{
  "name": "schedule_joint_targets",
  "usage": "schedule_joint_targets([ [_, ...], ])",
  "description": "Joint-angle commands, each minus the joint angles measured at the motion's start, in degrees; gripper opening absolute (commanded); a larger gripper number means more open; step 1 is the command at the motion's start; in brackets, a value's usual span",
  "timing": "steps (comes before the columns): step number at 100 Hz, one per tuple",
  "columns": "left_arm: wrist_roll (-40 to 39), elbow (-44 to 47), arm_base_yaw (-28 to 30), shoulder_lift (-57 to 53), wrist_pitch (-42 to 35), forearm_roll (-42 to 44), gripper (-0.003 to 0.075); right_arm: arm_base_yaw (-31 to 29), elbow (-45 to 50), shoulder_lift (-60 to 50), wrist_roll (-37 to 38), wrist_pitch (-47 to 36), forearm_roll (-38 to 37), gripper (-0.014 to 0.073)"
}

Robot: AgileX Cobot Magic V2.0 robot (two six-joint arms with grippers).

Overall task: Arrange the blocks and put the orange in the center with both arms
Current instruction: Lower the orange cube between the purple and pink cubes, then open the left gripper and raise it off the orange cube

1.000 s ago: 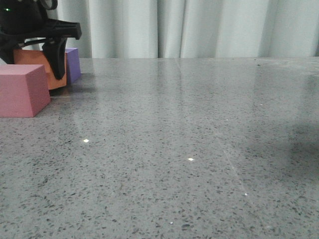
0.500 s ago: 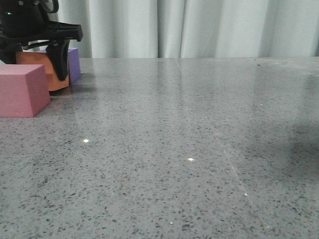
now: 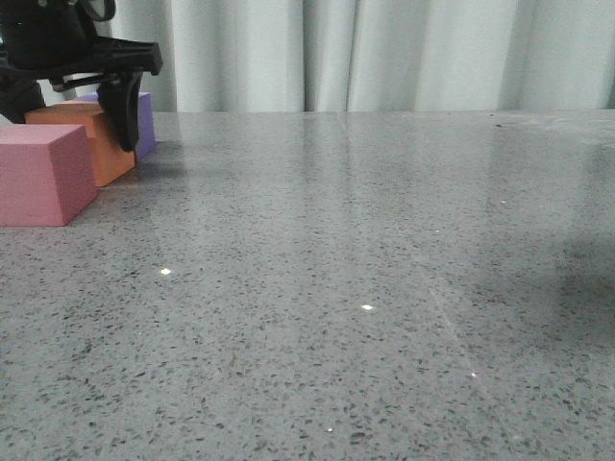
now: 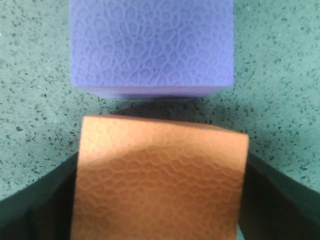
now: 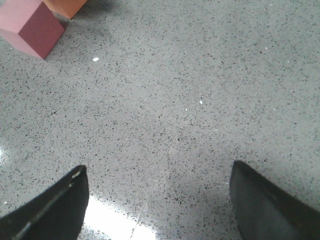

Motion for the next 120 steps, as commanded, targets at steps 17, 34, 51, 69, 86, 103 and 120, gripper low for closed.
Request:
schedule_joint_targets([
  [17, -0.3, -1.5, 0.2, -10.1, -2.9, 0.2, 0.0526, 0.1, -1.5, -1.0, 0.0, -3.1, -2.1, 0.058],
  [34, -0.3, 0.8, 0.2, -17.0, -6.5, 1.3, 0.0503, 0.1, 0.1, -3.6, 0.0, -5.6, -4.1, 0.058],
  [51, -0.3, 8.0, 0.2, -26.6, -10.7, 1.6, 0.0443, 0.1, 5.2, -9.6, 0.0, -11.0, -6.8, 0.058],
  [69, -0.2, 18.1, 0.2, -36.1, -16.4, 1.6, 0.0368, 0.1, 10.7, -16.2, 0.0, -14.9, -8.6, 0.0572],
  [86, -0.2, 26.6, 0.2, -44.6, -20.3, 1.1, 0.0244, 0.1, 14.4, -20.8, 0.0, -16.5, -8.7, 0.036],
  [103, 0.0, 34.7, 0.2, -51.9, -24.8, -0.6, 0.0085, 0.1, 18.0, -24.1, 0.0, -16.7, -8.8, -0.0018],
  [120, 0.1, 42.6, 0.1, -58.9, -28.9, -0.6, -0.0019, 0.1, 21.8, -27.0, 0.0, -17.8, -8.8, -0.0119],
])
